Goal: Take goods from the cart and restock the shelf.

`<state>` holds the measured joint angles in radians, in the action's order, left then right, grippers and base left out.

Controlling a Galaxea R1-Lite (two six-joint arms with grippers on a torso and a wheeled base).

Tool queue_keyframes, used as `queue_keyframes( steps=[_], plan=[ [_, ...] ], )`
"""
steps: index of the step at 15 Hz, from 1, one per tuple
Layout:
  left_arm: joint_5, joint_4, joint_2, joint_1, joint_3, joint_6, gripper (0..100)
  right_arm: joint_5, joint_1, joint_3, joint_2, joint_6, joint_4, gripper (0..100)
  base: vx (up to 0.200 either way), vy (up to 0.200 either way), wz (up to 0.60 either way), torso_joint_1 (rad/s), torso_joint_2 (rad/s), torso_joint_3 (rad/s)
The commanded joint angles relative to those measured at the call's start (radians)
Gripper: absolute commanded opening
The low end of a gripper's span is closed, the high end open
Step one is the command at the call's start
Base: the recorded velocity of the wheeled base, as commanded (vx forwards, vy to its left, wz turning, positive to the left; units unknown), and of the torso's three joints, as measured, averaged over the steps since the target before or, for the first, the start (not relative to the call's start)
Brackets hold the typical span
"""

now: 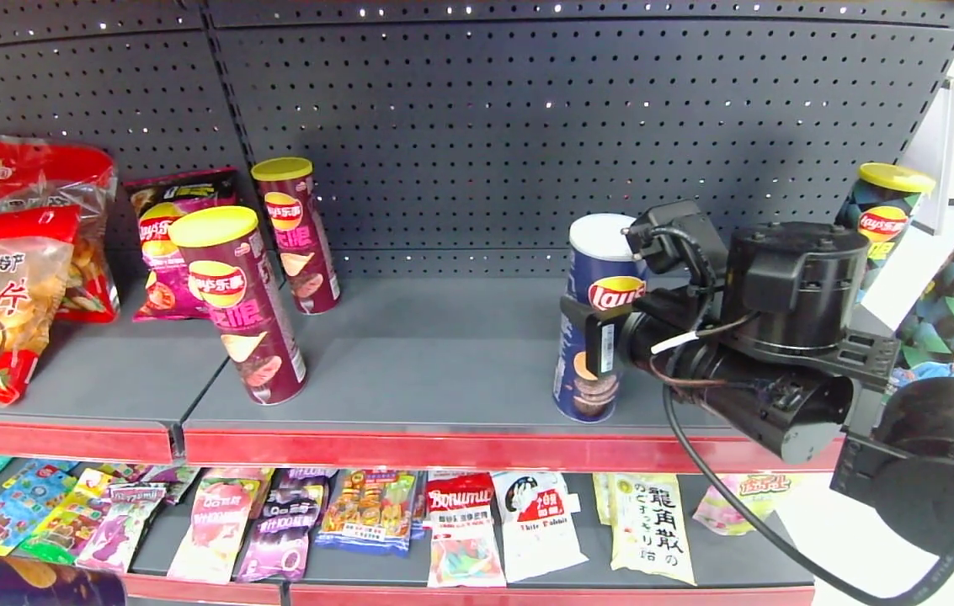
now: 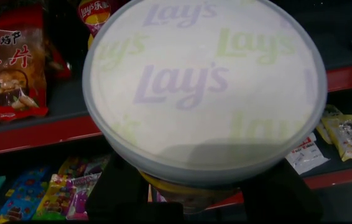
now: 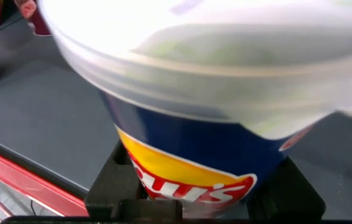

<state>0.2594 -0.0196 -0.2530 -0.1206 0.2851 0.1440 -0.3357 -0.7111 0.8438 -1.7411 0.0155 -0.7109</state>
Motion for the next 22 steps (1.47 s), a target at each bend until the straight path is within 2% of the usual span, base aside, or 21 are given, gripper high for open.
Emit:
queue_keyframes(
  steps=[1, 14, 15, 22],
  plan=[
    [0.000, 0.000, -0.002, -0.001, 0.000, 0.000, 0, 0.000, 0.001, -0.008, 0.002, 0.007, 0.001, 0, 0.000, 0.000, 0.00, 0.000, 0.00, 0.000],
    [0.000, 0.000, 0.001, 0.001, 0.000, 0.000, 0, -0.017, -0.001, -0.026, 0.011, 0.037, 0.004, 0, 0.000, 0.000, 0.00, 0.000, 0.00, 0.000],
    [0.001, 0.000, 0.001, -0.001, 0.000, 0.000, 0, -0.017, -0.001, -0.032, 0.009, 0.037, 0.004, 100, 0.000, 0.000, 0.00, 0.000, 0.00, 0.000],
    [0.001, 0.000, 0.001, 0.001, 0.000, 0.000, 0, -0.023, -0.021, -0.040, 0.044, 0.034, 0.002, 100, 0.000, 0.000, 0.00, 0.000, 0.00, 0.000]
  ],
)
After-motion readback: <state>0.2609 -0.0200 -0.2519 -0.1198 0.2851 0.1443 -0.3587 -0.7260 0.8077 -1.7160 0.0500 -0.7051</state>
